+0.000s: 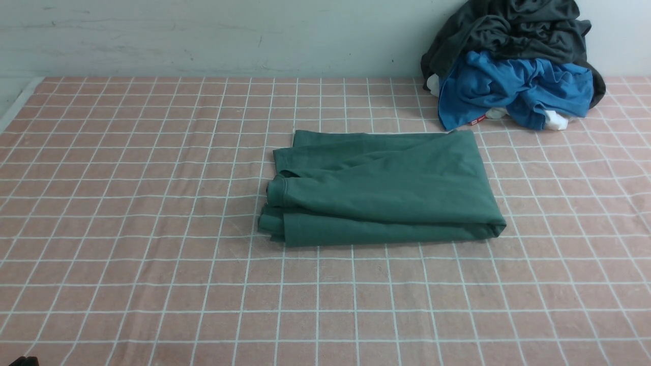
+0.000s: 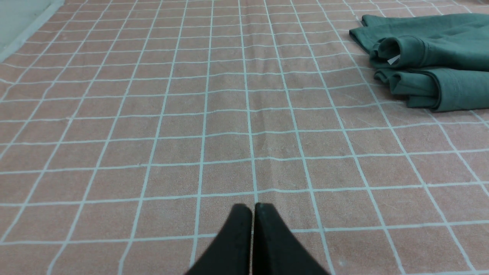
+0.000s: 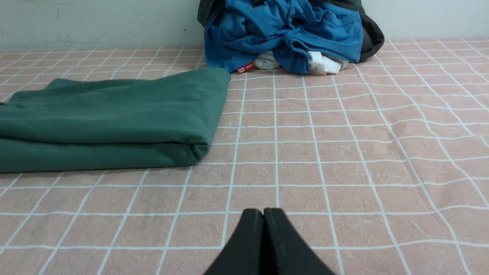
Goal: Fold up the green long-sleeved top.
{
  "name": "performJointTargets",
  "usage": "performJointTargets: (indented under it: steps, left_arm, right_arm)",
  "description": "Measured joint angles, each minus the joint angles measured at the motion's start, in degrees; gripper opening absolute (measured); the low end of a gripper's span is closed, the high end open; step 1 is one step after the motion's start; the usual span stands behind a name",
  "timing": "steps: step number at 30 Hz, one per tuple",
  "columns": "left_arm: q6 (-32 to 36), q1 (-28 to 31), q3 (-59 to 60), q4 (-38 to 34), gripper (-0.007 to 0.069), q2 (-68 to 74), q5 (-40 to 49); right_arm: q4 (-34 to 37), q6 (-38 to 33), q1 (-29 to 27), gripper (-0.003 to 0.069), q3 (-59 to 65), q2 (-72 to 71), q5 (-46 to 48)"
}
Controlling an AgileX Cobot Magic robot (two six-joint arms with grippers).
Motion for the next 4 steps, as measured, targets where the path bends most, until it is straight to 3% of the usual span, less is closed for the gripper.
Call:
performJointTargets:
  steps: [4]
  left_arm:
    - [0.0,0.0,0.0,0.0,-0.0007,0.0,0.0]
  right_arm:
    - [0.0,0.0,0.0,-0.0014,0.0,0.0,0.0]
